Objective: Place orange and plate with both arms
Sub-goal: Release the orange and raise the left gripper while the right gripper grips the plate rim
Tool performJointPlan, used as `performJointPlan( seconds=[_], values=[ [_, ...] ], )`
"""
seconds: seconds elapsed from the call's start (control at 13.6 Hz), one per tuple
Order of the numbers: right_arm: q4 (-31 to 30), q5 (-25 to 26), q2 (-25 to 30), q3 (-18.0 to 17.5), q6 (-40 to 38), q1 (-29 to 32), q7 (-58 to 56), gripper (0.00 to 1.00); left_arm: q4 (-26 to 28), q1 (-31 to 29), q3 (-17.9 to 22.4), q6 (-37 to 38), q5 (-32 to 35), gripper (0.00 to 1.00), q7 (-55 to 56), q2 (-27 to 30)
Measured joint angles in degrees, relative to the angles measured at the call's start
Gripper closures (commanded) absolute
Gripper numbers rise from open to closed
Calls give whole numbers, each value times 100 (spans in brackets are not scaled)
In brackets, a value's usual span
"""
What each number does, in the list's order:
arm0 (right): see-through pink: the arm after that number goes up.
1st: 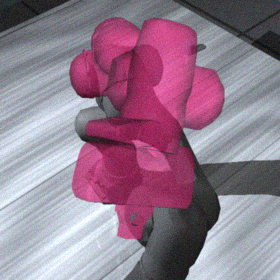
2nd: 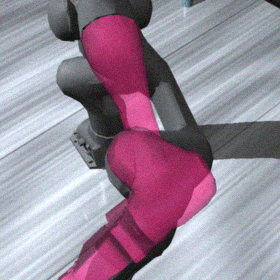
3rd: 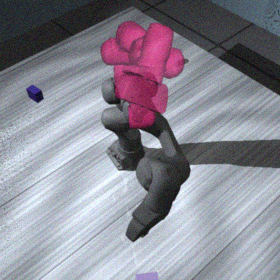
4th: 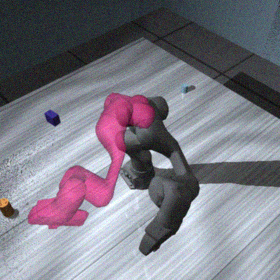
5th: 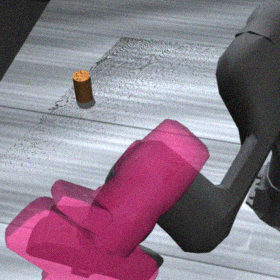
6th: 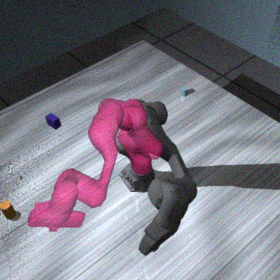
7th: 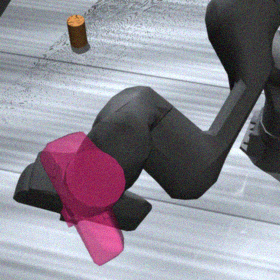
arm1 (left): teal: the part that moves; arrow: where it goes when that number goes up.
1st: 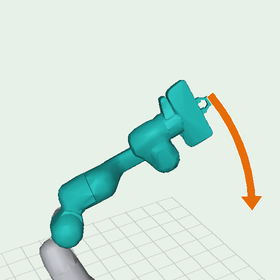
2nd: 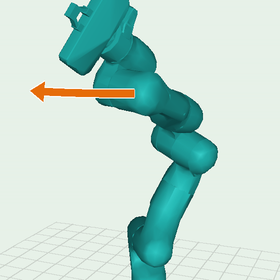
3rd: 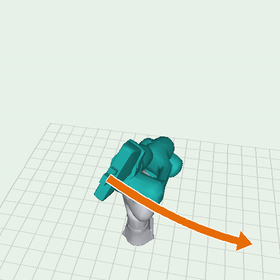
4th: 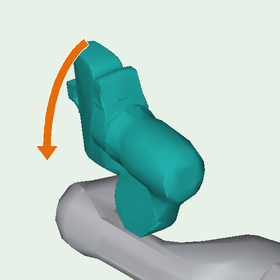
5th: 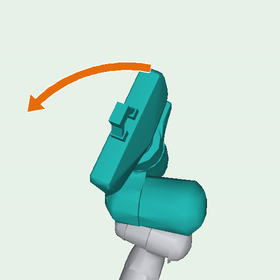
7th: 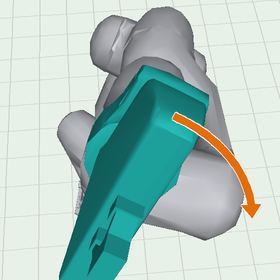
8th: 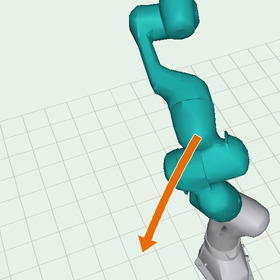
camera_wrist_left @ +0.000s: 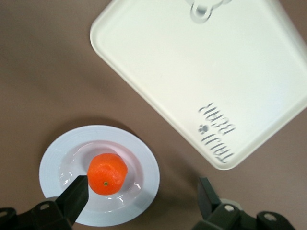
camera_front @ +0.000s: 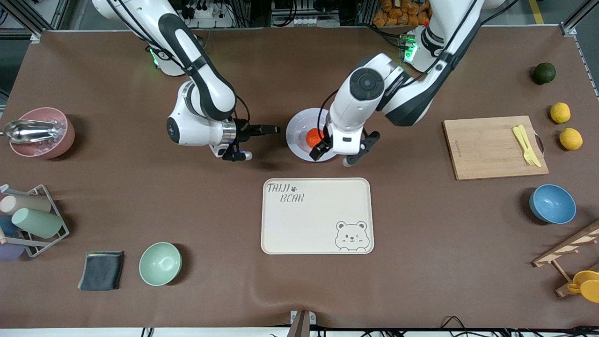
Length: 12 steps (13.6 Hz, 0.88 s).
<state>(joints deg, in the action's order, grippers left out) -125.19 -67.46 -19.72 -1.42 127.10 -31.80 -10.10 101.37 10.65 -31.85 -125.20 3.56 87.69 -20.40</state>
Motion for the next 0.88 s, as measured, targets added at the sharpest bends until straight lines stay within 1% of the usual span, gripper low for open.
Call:
performJointPlan(
  seconds=[0.22, 0.44, 0.59, 0.73, 0.88],
  values=[
    [25, -245, -46, -1, 201, -215, 0, 0, -580, -251, 14, 563, 79, 0, -216, 250],
    [56, -445, -122, -2, 288, -353, 0, 0, -1080, -640, 27, 1111, 92, 0, -1059, 452],
    [97, -525, -174, -2, 378, -423, 0, 0, -1206, -965, 28, 1495, 93, 0, -1923, 701],
    [121, -729, -240, -3, 558, -569, 0, 0, -1225, -1246, 28, 1765, 93, 0, -2701, 979],
    [167, -856, -370, -6, 868, -786, 0, 0, -1228, -1462, 32, 1968, 93, 0, -3204, 1161]
  ],
)
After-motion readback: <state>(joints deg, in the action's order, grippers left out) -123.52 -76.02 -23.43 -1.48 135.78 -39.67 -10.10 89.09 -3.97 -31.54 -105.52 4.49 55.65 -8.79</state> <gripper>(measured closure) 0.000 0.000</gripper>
